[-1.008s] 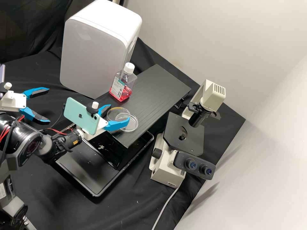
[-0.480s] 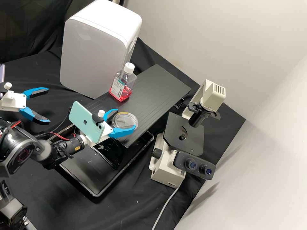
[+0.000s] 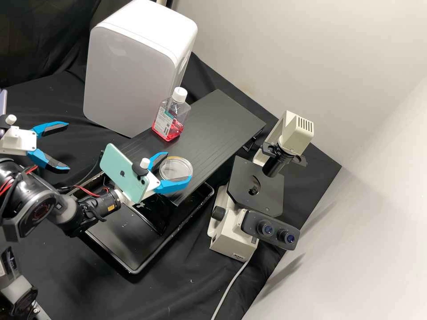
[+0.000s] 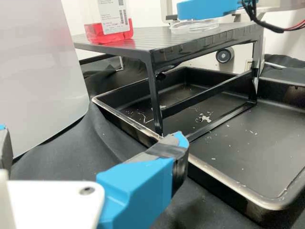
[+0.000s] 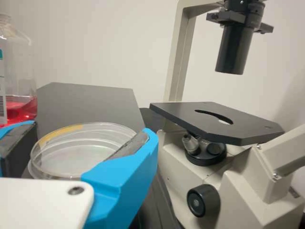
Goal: Place the lid on the petri dish
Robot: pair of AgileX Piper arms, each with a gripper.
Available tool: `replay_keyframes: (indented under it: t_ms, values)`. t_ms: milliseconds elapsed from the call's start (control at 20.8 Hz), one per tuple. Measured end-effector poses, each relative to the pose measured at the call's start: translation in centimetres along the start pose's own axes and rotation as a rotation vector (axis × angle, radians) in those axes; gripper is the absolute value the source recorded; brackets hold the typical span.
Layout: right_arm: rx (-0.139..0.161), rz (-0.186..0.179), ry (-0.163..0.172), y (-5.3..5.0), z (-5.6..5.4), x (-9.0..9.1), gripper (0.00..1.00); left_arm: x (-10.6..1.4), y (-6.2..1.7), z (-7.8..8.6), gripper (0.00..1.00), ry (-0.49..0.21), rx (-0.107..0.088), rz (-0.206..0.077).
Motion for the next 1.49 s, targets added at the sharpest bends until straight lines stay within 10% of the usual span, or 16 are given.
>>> replay_keyframes:
  t_ms: [288, 768, 816, 1488]
  values:
    - [0.053, -0.056, 0.023, -0.82, 0.19, 0.63, 0.00, 0.04, 0.03, 0.02, 1.00, 0.000, 0.000, 0.002]
    - [0.053, -0.058, 0.026, -0.79, 0.09, 0.72, 0.00, 0.04, 0.03, 0.02, 1.00, 0.000, 0.000, 0.002]
    - [0.053, -0.058, 0.026, -0.79, 0.09, 0.72, 1.00, 0.04, 0.03, 0.02, 1.00, 0.000, 0.000, 0.002]
    - [0.054, -0.090, 0.003, -0.80, 0.14, 0.39, 1.00, 0.08, 0.07, 0.04, 1.00, -0.001, -0.001, 0.004]
